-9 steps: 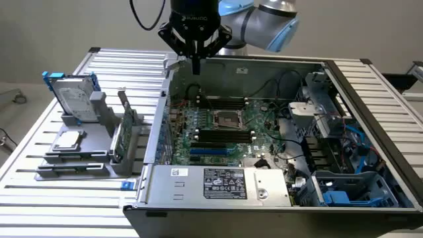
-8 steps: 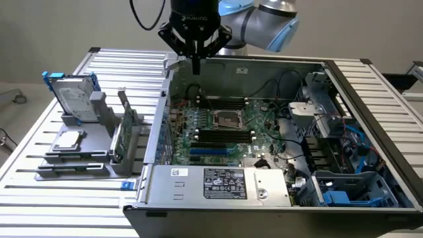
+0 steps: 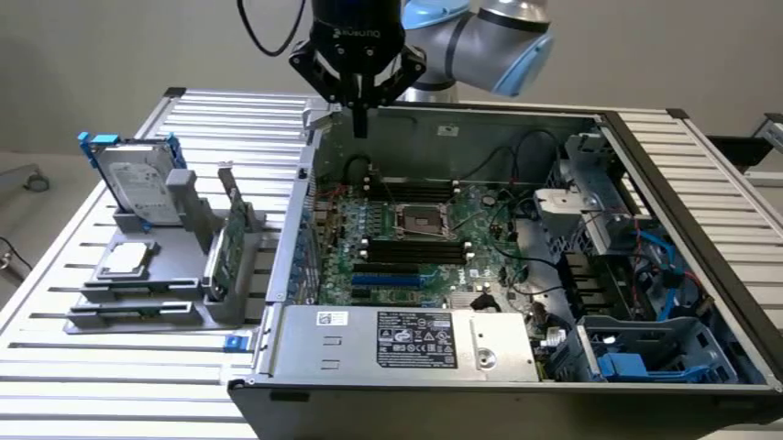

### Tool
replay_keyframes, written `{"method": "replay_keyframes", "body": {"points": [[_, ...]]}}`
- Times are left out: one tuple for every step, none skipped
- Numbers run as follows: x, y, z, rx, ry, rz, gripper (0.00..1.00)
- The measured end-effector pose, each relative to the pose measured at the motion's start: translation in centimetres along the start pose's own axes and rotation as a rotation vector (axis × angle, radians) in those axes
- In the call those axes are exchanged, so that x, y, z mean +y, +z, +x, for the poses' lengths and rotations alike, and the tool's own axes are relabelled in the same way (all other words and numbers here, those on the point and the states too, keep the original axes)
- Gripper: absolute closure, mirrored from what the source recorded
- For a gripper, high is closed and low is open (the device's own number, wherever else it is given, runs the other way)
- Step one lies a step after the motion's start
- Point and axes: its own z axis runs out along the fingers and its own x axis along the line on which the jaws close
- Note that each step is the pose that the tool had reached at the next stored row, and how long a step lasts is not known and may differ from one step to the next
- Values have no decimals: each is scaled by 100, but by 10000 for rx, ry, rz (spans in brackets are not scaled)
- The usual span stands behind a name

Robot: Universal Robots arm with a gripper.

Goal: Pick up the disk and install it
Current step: 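Reach for the disk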

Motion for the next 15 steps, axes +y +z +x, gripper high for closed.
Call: {"method": "replay_keyframes", "body": {"points": [[-3, 1, 46, -1, 0, -2, 89], [-6, 2, 91, -2, 1, -4, 89], [-9, 2, 136, -1, 1, -4, 89], [-11, 3, 181, 2, 0, -3, 89], [-11, 7, 226, 6, 1, -4, 89], [-11, 9, 272, 18, 3, -2, 89], [-12, 9, 316, 38, 2, -1, 89], [-13, 10, 361, 54, 3, 0, 89], [-14, 11, 411, 66, 4, 1, 89], [-15, 13, 456, 71, 5, 2, 89], [-17, 15, 501, 72, 3, 2, 89], [-18, 17, 546, 72, 4, 1, 89], [-21, 18, 591, 72, 5, 2, 89], [-23, 20, 636, 72, 4, 1, 89], [-26, 22, 680, 72, 4, 2, 89]]}}
